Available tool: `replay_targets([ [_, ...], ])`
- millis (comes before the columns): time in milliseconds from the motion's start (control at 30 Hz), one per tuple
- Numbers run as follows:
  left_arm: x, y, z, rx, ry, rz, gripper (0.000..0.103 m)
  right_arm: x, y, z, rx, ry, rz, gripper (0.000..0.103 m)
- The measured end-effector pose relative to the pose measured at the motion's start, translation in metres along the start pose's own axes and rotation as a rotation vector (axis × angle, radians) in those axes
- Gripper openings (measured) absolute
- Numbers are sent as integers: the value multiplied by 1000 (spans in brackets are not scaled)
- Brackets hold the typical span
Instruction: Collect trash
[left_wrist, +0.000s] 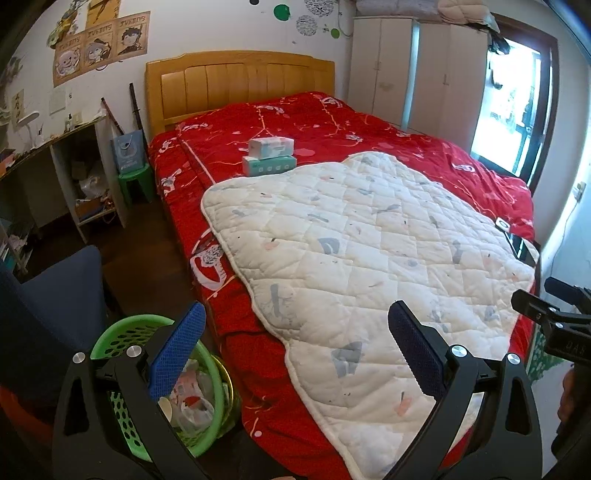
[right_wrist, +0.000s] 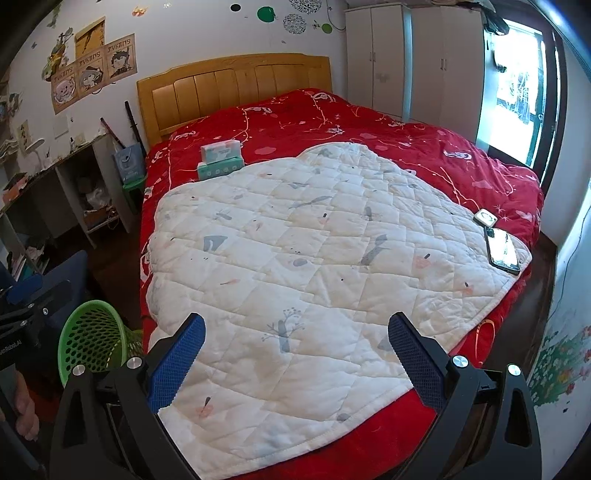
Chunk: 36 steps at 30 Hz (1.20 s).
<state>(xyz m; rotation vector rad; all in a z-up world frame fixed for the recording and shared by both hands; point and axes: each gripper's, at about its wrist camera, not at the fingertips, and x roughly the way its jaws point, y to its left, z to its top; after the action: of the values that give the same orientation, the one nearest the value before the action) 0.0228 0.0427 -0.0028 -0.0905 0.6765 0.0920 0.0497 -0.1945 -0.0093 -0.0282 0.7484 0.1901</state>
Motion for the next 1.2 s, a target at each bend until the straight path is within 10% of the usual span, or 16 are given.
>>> replay_targets([
  [1200, 3, -15, 0, 29, 7, -4, 98, -5, -6, 5, 2, -2, -11, 96],
])
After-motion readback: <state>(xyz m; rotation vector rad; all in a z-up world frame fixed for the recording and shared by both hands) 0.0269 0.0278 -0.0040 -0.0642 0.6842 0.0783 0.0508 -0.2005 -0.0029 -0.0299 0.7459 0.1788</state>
